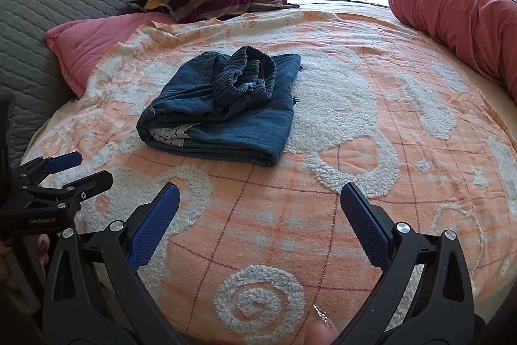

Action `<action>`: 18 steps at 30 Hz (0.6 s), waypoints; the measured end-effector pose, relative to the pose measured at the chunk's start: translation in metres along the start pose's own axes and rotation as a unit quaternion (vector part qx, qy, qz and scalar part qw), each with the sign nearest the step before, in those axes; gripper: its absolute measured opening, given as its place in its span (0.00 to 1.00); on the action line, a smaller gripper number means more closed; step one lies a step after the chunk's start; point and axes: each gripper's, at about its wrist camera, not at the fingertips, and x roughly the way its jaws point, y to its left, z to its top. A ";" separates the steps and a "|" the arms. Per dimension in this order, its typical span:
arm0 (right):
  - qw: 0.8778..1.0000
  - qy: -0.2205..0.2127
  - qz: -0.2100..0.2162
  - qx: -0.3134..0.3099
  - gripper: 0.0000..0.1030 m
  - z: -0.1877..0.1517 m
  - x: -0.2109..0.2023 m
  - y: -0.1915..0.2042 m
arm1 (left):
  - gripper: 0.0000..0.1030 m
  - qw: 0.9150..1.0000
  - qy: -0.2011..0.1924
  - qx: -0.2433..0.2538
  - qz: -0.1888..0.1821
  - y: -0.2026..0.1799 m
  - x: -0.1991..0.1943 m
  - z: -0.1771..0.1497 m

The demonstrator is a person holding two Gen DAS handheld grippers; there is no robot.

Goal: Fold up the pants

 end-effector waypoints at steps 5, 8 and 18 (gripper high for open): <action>1.000 0.000 0.000 -0.001 0.91 0.000 0.000 0.000 | 0.96 1.000 -0.002 0.000 0.001 0.001 -0.001 0.000; 1.000 0.001 -0.001 -0.001 0.91 0.000 0.000 0.001 | 0.96 1.000 -0.002 0.001 0.001 0.001 -0.001 0.000; 1.000 0.000 -0.002 -0.001 0.91 0.000 0.001 0.002 | 0.96 1.000 -0.002 0.001 0.005 0.002 -0.003 0.000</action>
